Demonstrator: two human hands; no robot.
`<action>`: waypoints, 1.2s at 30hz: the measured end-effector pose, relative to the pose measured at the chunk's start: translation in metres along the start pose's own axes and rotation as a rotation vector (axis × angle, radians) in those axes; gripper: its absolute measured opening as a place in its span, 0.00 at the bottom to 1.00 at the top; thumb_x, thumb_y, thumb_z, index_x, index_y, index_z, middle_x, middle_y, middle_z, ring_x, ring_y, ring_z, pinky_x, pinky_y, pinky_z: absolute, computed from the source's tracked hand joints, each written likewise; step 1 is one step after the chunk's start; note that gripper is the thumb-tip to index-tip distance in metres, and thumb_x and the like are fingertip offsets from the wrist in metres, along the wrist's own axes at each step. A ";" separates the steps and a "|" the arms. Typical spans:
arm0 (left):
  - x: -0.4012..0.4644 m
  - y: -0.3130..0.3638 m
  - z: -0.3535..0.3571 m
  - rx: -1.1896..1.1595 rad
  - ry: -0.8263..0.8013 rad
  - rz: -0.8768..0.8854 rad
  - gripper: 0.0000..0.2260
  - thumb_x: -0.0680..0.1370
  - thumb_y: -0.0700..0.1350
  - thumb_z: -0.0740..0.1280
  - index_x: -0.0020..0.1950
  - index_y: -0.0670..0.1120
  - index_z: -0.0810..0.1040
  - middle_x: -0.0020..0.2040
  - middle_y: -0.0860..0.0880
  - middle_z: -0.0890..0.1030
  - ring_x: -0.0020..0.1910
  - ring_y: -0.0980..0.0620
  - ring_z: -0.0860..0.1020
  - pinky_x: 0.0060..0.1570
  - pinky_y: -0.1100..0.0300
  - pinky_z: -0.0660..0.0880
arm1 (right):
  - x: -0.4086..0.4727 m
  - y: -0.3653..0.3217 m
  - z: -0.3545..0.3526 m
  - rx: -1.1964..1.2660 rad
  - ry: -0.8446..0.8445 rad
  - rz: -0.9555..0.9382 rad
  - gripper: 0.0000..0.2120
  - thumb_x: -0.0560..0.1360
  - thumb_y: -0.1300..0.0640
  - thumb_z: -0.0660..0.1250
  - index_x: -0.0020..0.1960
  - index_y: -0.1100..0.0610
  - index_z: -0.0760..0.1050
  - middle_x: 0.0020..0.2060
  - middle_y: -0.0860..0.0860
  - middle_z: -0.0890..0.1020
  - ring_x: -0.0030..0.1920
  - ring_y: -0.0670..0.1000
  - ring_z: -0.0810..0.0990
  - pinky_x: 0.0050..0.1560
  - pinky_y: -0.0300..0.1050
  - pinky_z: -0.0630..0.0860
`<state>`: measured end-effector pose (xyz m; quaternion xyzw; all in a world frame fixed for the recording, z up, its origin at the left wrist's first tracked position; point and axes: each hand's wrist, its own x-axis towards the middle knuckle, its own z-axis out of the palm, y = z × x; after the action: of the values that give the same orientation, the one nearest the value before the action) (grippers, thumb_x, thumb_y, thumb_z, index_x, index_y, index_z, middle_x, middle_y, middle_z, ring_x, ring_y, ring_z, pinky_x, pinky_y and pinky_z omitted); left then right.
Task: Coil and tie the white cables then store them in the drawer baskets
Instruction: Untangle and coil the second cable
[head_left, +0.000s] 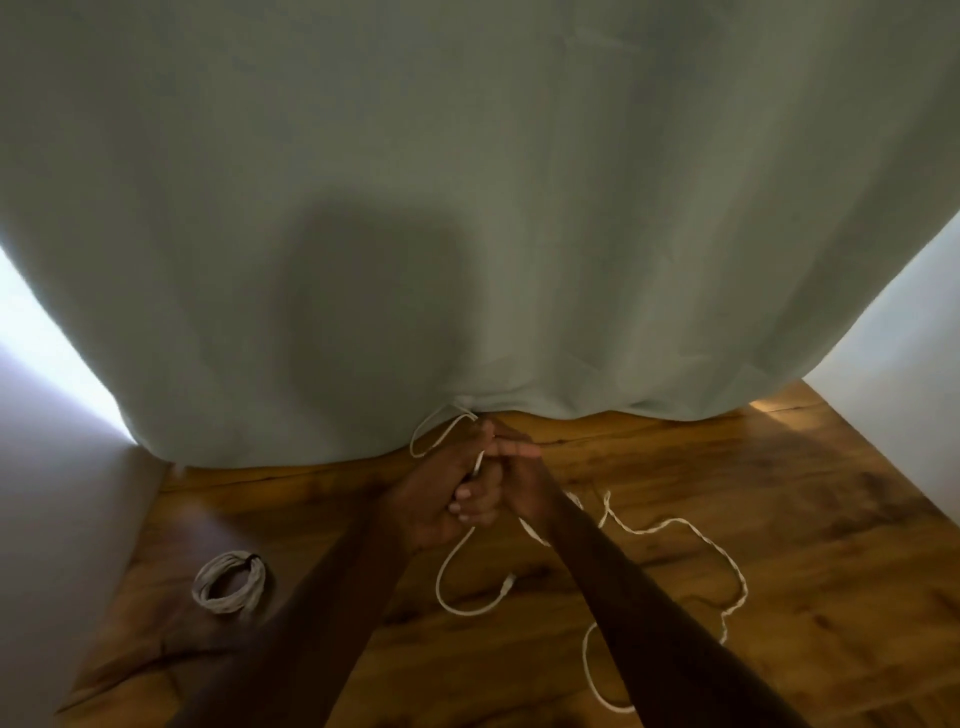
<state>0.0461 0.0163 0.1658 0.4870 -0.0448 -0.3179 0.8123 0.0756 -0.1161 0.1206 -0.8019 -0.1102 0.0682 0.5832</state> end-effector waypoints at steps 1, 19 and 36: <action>-0.004 0.001 -0.001 -0.060 -0.010 0.038 0.24 0.84 0.52 0.53 0.66 0.35 0.73 0.20 0.51 0.63 0.17 0.58 0.60 0.21 0.65 0.57 | 0.001 0.001 0.006 -0.157 -0.018 0.065 0.16 0.78 0.53 0.60 0.60 0.61 0.77 0.54 0.60 0.82 0.58 0.61 0.81 0.60 0.57 0.77; -0.008 0.026 -0.073 0.080 0.460 0.361 0.12 0.83 0.46 0.61 0.64 0.44 0.75 0.59 0.43 0.83 0.57 0.45 0.82 0.56 0.45 0.78 | -0.032 -0.044 0.010 -0.665 -0.234 -0.413 0.11 0.82 0.47 0.61 0.52 0.50 0.80 0.34 0.45 0.80 0.32 0.41 0.75 0.33 0.30 0.63; -0.034 0.009 -0.073 -0.113 -0.057 0.042 0.19 0.72 0.59 0.73 0.36 0.43 0.76 0.21 0.54 0.63 0.20 0.58 0.58 0.24 0.64 0.58 | 0.013 -0.036 0.019 -0.059 -0.198 -0.165 0.18 0.80 0.40 0.61 0.49 0.51 0.83 0.41 0.56 0.85 0.45 0.61 0.83 0.49 0.67 0.77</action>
<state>0.0512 0.0936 0.1433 0.4300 -0.0601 -0.3164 0.8434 0.0802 -0.0850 0.1495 -0.7963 -0.2347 0.0955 0.5493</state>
